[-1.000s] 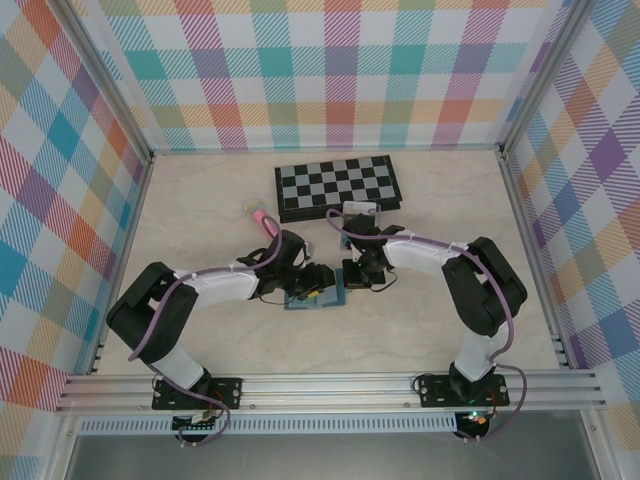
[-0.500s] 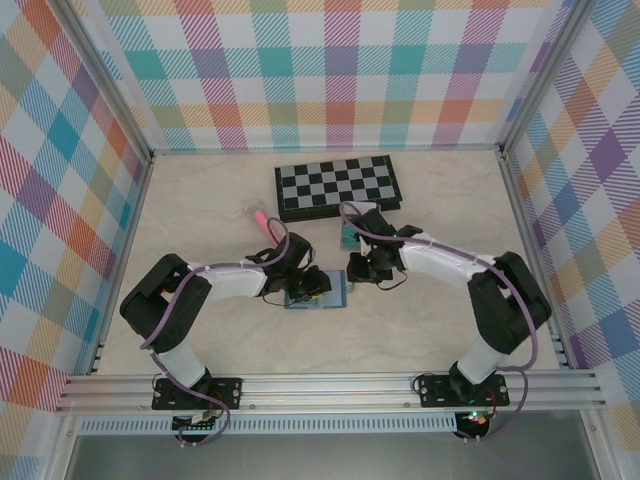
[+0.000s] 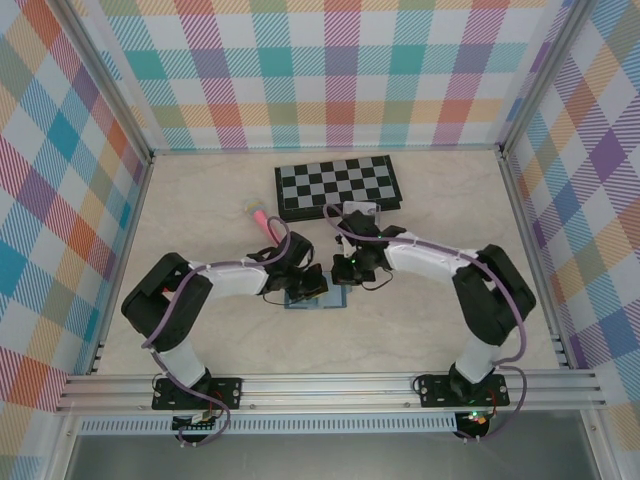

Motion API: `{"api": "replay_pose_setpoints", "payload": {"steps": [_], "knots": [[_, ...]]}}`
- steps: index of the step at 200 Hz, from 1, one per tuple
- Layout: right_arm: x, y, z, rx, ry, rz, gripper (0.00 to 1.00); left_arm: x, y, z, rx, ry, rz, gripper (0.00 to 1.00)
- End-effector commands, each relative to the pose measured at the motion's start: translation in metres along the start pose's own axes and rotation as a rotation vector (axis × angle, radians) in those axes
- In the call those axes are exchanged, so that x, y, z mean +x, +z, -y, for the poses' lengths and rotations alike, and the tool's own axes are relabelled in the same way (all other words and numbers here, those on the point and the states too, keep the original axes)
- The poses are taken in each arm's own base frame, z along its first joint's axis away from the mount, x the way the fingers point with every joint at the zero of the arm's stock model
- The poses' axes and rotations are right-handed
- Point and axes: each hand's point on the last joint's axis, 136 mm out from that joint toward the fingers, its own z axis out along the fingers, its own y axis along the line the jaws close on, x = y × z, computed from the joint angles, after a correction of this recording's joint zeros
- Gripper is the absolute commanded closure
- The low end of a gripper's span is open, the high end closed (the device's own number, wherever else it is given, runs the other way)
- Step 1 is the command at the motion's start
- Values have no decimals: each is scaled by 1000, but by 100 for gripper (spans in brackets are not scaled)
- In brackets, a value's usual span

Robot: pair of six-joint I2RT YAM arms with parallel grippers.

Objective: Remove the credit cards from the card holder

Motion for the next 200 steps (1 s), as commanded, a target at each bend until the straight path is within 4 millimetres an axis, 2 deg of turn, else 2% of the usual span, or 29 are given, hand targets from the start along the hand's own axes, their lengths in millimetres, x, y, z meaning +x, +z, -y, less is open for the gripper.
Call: {"api": "replay_pose_setpoints", "payload": {"steps": [1, 20, 34, 42, 60, 77, 94, 128, 179, 200], "knots": [[-2, 13, -2, -13, 49, -36, 92, 1, -7, 4, -15, 5, 10, 100], [1, 23, 7, 18, 60, -55, 93, -2, -21, 6, -28, 9, 46, 100], [2, 26, 13, 45, 61, -58, 93, -6, -35, 0, -79, 10, 84, 100], [3, 27, 16, 57, 59, -61, 93, -10, -45, -6, -122, 8, 117, 92], [4, 30, 21, 77, 58, -64, 93, -13, -64, -33, -251, -16, 159, 76], [6, 33, 26, 95, 59, -72, 92, -14, -73, -43, -278, -32, 176, 63], [7, 35, 30, 113, 58, -77, 92, -14, -78, -50, -287, -43, 180, 56], [9, 37, 34, 132, 55, -82, 92, -11, -76, -54, -286, -53, 169, 50], [12, 41, 29, 94, 49, -103, 91, -7, -59, -58, -280, -68, 122, 51], [14, 42, 19, 35, 32, -122, 91, -7, -53, -57, -276, -70, 105, 51]]}}
